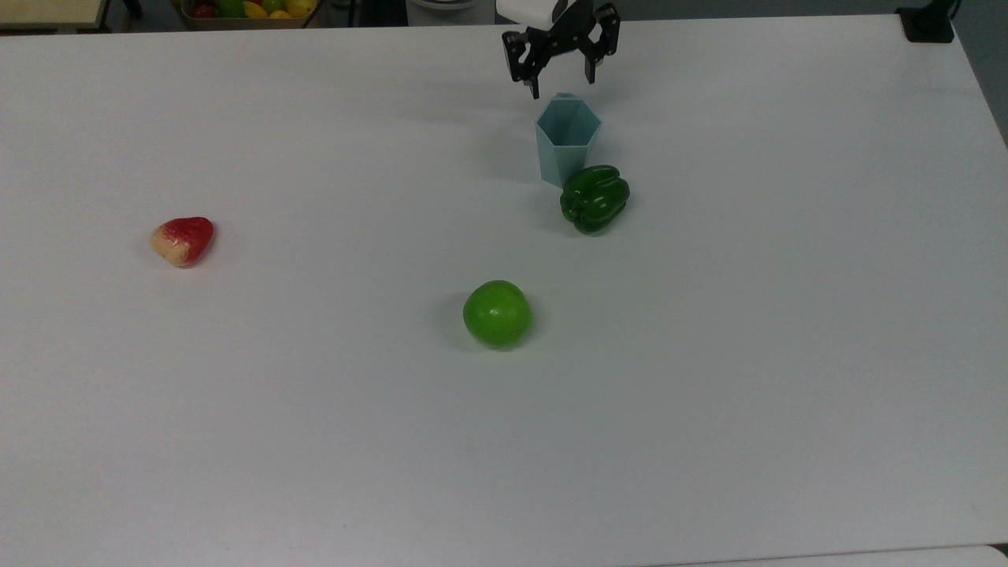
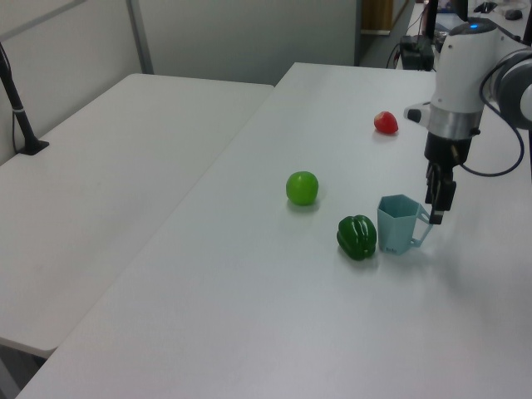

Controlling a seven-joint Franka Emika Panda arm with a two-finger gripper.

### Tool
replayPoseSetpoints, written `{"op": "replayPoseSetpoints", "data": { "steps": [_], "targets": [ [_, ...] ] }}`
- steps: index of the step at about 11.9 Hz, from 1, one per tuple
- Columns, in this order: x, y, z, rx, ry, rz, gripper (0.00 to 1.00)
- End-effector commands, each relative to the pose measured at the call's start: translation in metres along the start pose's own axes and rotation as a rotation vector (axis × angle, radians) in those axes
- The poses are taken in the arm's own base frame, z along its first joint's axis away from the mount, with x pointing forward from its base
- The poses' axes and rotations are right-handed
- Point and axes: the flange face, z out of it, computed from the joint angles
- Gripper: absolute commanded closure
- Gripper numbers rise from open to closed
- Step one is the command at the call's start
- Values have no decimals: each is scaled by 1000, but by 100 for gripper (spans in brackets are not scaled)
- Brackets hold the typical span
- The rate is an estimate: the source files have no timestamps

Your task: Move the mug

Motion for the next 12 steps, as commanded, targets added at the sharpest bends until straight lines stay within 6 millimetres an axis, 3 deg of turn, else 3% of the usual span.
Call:
{"op": "replayPoseSetpoints", "data": {
  "steps": [1,3,8,12],
  "targets": [
    [5,-11,19,-18,20,6,34],
    [5,-12,22,-20,13,4,45],
    [5,-11,25,-23,5,5,85],
    [4,-9,23,-23,1,6,99]
  ]
}}
